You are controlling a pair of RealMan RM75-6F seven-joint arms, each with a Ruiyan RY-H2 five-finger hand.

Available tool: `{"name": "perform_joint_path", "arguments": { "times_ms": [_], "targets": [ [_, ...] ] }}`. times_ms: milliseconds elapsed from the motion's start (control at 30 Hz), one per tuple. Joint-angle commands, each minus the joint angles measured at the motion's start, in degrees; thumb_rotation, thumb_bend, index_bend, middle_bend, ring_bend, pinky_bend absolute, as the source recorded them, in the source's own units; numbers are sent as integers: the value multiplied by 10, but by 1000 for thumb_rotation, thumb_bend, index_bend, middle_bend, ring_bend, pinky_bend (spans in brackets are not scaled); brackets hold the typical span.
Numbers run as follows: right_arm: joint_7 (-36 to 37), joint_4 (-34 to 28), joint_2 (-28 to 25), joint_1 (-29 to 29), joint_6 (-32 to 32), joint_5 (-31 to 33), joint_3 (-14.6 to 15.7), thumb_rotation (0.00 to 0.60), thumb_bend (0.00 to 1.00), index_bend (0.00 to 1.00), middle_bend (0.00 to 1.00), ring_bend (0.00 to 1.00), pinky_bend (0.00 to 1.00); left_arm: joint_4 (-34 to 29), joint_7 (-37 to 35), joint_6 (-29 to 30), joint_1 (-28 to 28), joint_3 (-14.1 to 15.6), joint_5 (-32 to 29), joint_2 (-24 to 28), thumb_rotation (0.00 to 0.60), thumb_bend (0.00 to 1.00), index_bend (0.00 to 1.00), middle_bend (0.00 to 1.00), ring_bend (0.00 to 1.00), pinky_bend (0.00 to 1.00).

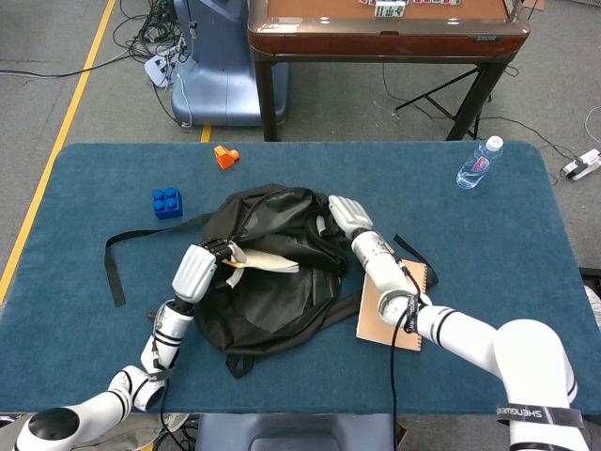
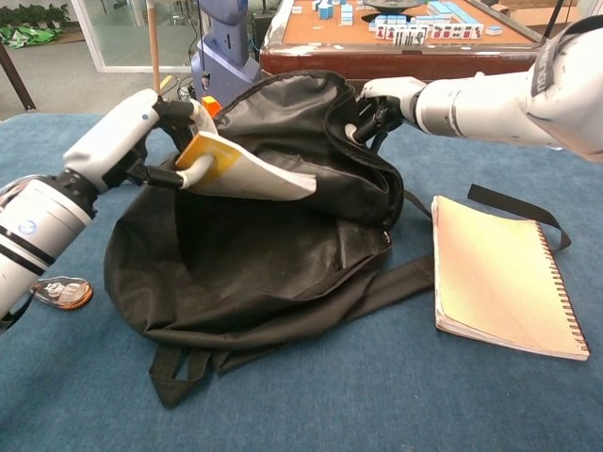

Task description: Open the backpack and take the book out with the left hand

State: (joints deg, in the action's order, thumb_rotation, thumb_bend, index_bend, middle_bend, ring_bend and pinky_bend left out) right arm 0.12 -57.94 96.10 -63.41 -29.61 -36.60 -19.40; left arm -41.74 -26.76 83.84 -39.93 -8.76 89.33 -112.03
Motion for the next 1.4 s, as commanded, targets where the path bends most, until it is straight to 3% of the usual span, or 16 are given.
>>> {"name": "perform_joint_path", "arguments": {
  "times_ms": [33,233,500,567,633,733,900,1233,1400],
  "targets": [
    [3,-2,0,3,2,-4,1,600,590,591,460,338,370,-71,-15,38,9,-24,-3,43,600,469,728,692,603,443],
    [19,-16,-6,13,8,-26,1,600,589,591,459,338,370,-187,-12,61,25,-53,-17,106,600,469,728,692,603,443],
    [51,-79,-35,42,6,-124,4,600,536,583,399,328,368,-283,-3,73,45,-91,-44,173,600,469,728,696,603,443],
    [59,-99,-45,51,2,-153,8,600,519,544,379,311,357,-291,-4,75,49,-98,-49,181,600,469,728,696,603,442],
    [69,-125,-58,61,3,-187,15,600,508,429,340,274,325,-296,-11,78,53,-105,-54,188,600,469,729,696,603,443],
    [87,-166,-85,76,11,-233,25,600,487,264,283,221,283,-287,-14,84,58,-111,-57,194,600,469,729,696,603,443],
    [107,-233,-127,95,14,-313,49,600,390,123,180,146,210,-271,-13,78,61,-121,-72,198,600,469,727,696,602,443],
    [157,-340,-219,140,-56,-445,81,600,338,82,154,128,193,-185,21,41,44,-111,-83,165,600,469,722,696,599,442],
    [174,-360,-262,163,-100,-471,91,600,338,82,160,128,193,-115,44,33,30,-93,-69,130,600,469,722,696,599,443]
  ]
}}
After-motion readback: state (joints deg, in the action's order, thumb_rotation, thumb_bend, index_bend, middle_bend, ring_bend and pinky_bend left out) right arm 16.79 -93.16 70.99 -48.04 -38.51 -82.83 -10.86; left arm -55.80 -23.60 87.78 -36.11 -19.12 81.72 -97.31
